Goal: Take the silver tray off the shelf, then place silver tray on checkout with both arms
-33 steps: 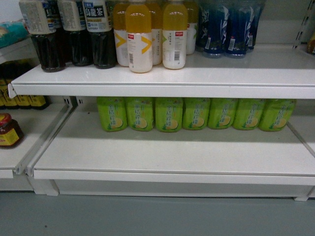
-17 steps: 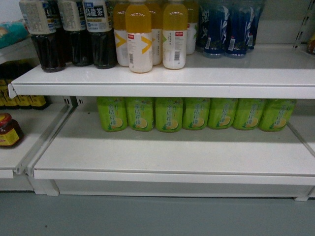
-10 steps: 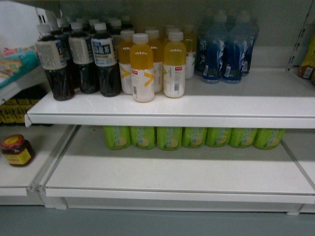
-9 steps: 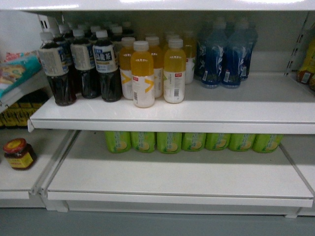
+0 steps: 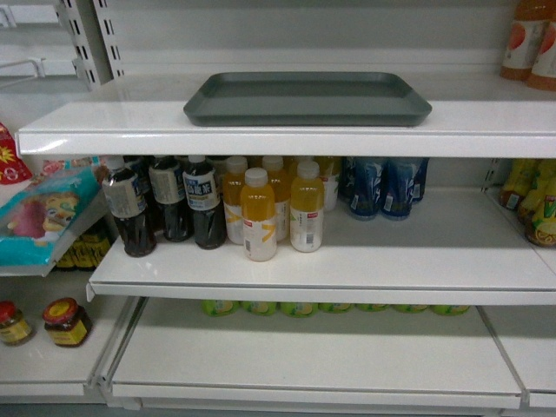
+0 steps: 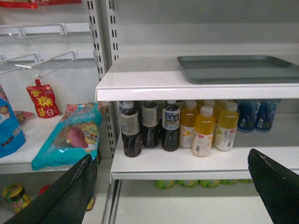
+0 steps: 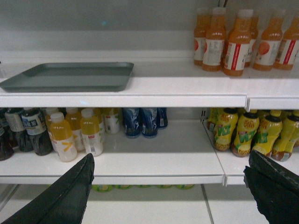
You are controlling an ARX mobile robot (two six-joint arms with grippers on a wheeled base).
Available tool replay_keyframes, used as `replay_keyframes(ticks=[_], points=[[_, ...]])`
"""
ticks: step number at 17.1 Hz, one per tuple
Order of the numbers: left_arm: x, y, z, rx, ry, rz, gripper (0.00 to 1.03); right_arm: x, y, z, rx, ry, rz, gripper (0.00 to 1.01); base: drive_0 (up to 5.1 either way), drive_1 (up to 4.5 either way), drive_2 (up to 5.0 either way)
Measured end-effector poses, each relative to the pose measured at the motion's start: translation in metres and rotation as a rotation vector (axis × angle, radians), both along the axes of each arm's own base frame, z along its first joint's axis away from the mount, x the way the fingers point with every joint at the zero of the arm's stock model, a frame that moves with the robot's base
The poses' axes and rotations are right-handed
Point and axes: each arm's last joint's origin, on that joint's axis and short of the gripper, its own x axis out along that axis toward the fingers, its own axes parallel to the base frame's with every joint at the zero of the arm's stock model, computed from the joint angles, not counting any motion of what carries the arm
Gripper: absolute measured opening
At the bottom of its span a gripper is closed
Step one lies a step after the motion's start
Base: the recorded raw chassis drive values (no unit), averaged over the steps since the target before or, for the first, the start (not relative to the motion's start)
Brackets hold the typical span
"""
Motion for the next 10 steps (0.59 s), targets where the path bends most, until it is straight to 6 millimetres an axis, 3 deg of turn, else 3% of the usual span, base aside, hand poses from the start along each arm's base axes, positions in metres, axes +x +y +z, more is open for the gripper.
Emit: replay_keyframes(ticks=[10], points=[[0.0,0.0,0.0001,0.0,-0.001,0.001,0.98,0.0,0.0,0.0001,-0.001,-0.001,0.0,0.98,0.0,0.0,0.0]])
